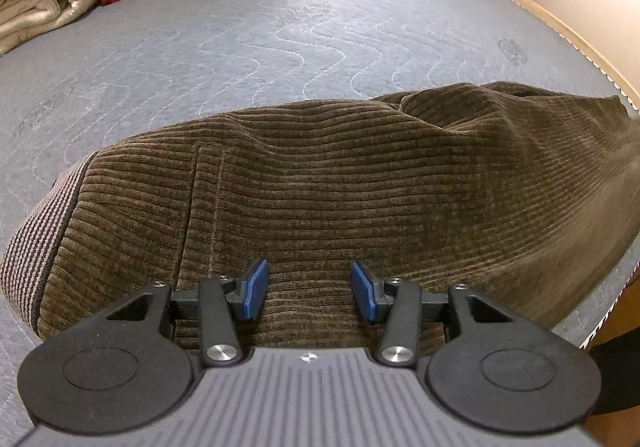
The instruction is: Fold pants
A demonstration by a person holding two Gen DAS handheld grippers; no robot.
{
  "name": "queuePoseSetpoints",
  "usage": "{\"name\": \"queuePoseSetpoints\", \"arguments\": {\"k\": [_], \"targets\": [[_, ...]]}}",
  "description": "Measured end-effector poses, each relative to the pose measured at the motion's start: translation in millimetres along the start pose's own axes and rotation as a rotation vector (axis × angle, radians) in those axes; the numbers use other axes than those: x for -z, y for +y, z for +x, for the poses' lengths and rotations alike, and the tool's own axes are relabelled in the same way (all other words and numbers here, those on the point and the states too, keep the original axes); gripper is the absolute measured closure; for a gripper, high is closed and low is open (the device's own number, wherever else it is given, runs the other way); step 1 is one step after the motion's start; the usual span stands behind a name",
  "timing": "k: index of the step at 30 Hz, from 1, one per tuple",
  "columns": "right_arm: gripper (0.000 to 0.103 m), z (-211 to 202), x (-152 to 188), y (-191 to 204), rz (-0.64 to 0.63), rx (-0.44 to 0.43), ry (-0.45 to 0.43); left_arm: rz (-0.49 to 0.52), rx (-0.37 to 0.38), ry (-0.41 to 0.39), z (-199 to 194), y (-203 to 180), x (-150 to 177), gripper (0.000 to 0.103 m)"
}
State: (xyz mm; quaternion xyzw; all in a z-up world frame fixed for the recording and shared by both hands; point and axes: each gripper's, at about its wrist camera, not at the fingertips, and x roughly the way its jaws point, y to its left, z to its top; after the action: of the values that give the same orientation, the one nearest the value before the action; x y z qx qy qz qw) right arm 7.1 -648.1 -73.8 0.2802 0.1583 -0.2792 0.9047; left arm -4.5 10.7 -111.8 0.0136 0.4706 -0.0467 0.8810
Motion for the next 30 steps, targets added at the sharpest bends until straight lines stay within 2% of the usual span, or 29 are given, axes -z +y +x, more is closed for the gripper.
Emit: {"name": "queuePoseSetpoints", "arguments": {"k": [4,6,8,11,13,15,16,18,19,21,23,26,27,30], "targets": [[0.093,26.9,9.5,-54.3,0.170,0.286,0.144,-0.011,0.015,-0.009,0.2,-1.9,-0.4,0.052],[0.093,35.5,18.7,-71.7,0.226,0.346,0.200,0.006,0.004,-0.011,0.6,-5.9,0.6,0.052],[0.093,44.3,25.6,-72.6,0.214,0.359,0.242,0.019,-0.005,-0.017,0.1,-9.2,0.8,0.052],[0.091,42.1,24.7,-67.6,0.198,0.393,0.241,0.015,-0.015,-0.047,-5.7,-8.5,-0.5,0.052],[0.088,32.1,18.2,-61.2,0.173,0.458,0.176,0.008,-0.019,-0.080,-11.0,-6.7,-1.7,0.053],[0.083,20.6,12.6,-49.2,0.123,0.487,0.086,-0.013,-0.001,-0.050,-6.3,-3.2,-1.7,0.053],[0.083,17.7,10.4,-42.4,0.107,0.449,0.049,-0.007,-0.004,-0.012,0.5,-3.4,0.8,0.054],[0.079,19.4,10.9,-22.7,0.063,0.289,0.040,0.092,-0.032,-0.016,5.1,-14.8,4.9,0.053],[0.076,23.8,13.3,-12.9,0.047,0.199,0.065,0.121,-0.048,-0.019,5.3,-19.2,5.6,0.053],[0.071,39.4,21.7,9.2,0.045,0.014,0.159,0.105,-0.047,-0.026,5.7,-18.5,6.5,0.052],[0.069,63.5,30.9,32.3,0.054,-0.096,0.276,0.094,-0.035,-0.029,4.9,-15.8,7.0,0.052],[0.063,95.4,40.7,58.4,0.042,-0.088,0.342,0.096,-0.030,-0.031,4.2,-14.3,6.8,0.052],[0.059,106.9,43.3,63.2,0.057,-0.073,0.363,0.099,-0.032,-0.033,3.5,-13.8,8.0,0.052],[0.057,131.9,49.4,72.6,0.131,-0.022,0.416,0.098,-0.037,-0.034,2.7,-13.0,9.4,0.052]]}}
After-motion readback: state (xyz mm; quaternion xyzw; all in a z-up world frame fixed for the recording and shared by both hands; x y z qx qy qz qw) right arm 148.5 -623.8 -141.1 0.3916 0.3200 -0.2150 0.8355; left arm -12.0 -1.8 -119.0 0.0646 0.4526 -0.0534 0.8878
